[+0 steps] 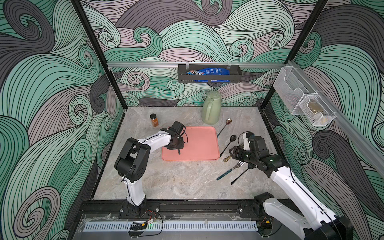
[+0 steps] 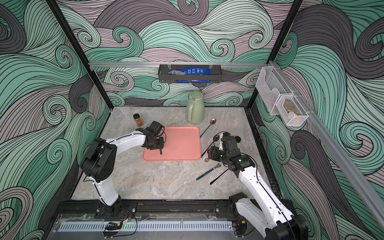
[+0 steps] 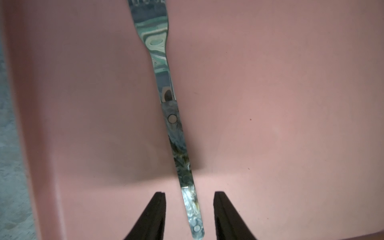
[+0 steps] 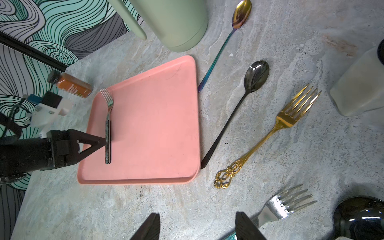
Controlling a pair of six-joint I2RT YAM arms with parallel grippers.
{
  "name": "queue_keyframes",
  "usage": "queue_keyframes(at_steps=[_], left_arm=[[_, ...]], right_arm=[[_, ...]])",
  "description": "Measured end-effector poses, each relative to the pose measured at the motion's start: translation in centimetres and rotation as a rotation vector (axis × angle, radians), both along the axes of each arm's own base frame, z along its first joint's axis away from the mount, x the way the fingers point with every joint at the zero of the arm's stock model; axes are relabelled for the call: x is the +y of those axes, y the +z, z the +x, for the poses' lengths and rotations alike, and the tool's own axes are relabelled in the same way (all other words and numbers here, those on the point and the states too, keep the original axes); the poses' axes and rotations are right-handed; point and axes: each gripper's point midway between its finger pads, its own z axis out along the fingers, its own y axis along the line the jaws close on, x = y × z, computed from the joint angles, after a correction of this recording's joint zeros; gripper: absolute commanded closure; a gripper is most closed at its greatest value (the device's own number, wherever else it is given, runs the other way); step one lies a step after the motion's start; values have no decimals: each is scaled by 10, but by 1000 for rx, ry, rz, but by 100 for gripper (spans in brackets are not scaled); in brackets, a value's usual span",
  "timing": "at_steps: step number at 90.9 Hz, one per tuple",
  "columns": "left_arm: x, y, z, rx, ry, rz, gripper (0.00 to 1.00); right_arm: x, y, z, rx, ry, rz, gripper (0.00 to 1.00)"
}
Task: Set the spoon and fork side by side
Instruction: Place the fork on the tray.
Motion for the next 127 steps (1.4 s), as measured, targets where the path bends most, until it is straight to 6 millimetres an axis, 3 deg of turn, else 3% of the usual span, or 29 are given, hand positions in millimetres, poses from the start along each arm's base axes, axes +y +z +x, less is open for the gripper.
queue_keyframes(at_steps=[10,27,40,76,113,127], left_arm=[[-2,-6,5,8,-4,26,66],[2,-16,5,28,2,70,79],[10,-16,4,29,-3,111,87],[29,-16,4,46,-18,163,89],[46,-17,2,46,-17,193,89],[56,-17,1,52,-1,196,89]], right_arm=[[-4,-5,1,4,-31,15,40],[-19,-31,-5,60,-104,27,41],[-30,-32,2,47,-155,38,41],[-32,-72,22,172,-148,-11,45],[-25,-66,9,178,-137,46,41],[-28,-81,-2,223,-170,50,42]])
